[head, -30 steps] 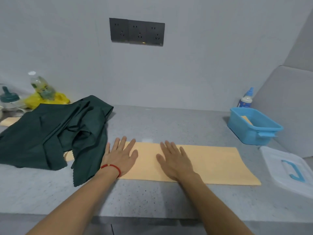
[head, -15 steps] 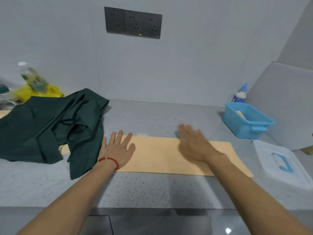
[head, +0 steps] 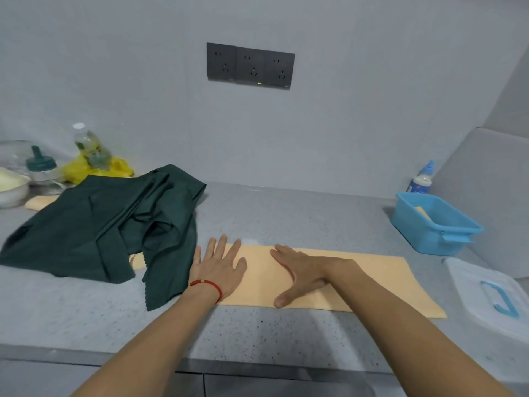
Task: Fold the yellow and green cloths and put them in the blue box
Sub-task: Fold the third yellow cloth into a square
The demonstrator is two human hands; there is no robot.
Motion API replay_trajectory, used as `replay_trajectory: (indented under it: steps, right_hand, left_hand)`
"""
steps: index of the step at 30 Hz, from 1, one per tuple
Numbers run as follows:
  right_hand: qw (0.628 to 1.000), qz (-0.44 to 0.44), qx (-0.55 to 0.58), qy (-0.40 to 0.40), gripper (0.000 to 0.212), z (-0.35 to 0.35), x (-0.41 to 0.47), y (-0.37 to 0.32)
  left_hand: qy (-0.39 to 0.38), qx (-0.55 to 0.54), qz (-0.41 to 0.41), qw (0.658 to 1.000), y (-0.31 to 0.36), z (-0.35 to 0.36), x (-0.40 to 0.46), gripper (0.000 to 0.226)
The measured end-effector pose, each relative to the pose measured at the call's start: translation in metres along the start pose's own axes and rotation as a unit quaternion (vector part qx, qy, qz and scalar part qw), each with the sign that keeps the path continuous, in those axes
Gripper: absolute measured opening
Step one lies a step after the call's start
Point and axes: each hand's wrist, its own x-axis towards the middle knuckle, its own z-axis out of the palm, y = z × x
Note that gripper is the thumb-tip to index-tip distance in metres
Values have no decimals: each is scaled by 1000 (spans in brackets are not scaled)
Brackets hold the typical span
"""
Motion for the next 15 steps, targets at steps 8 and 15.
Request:
replay_trajectory:
  steps: [8,15]
  right_hand:
    - [999,10,-15,-33,143,7,-11,2]
    - [1000,11,-8,-27,144,13,-13,-5]
  left_hand:
    - [6,-64,-5,998,-16,-39,5,61]
    - [-128,-228,8,965,-48,-78,-3,55]
